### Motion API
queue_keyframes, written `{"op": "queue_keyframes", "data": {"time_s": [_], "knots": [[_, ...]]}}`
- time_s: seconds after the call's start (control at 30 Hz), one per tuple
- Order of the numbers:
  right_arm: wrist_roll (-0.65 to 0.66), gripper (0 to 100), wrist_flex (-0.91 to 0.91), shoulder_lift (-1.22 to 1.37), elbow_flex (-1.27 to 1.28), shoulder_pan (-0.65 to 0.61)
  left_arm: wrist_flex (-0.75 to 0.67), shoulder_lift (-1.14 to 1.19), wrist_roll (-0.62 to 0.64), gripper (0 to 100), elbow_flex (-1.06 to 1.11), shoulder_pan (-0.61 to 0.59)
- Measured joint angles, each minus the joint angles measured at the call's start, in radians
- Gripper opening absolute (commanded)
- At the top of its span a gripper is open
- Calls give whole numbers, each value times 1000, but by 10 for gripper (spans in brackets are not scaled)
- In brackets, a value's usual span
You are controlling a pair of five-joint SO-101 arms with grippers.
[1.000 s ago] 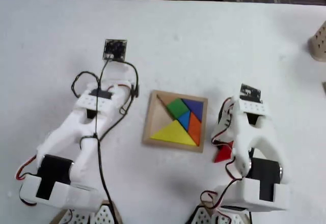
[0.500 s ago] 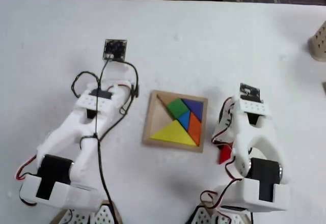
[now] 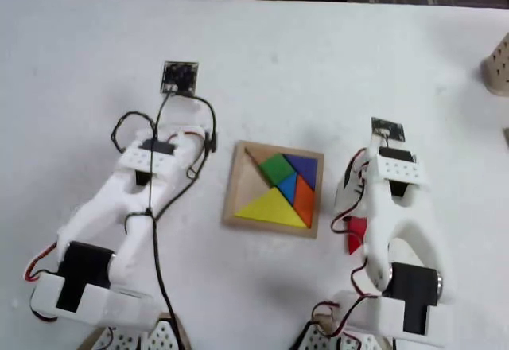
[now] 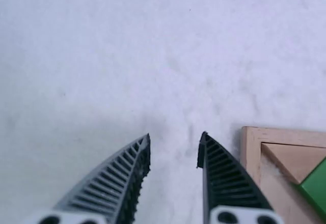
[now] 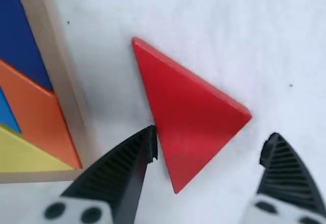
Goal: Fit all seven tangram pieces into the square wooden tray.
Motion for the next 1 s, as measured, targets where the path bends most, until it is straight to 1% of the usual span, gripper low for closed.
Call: {"op": "queue_keyframes", "data": {"time_s": [0.13,0.27,0.4,0.47,0.6,1.0], "knots": [[49,269,-31,58,-21,0,0,0,0,169,0,0],[60,269,-31,135,-74,0,0,0,0,169,0,0],[106,268,0,198,-137,0,0,0,0,169,0,0],[123,246,11,219,-158,2,0,0,0,169,0,0],[132,180,11,229,-166,2,0,0,0,169,0,0],[140,176,11,229,-167,3,0,0,0,169,0,0]]}}
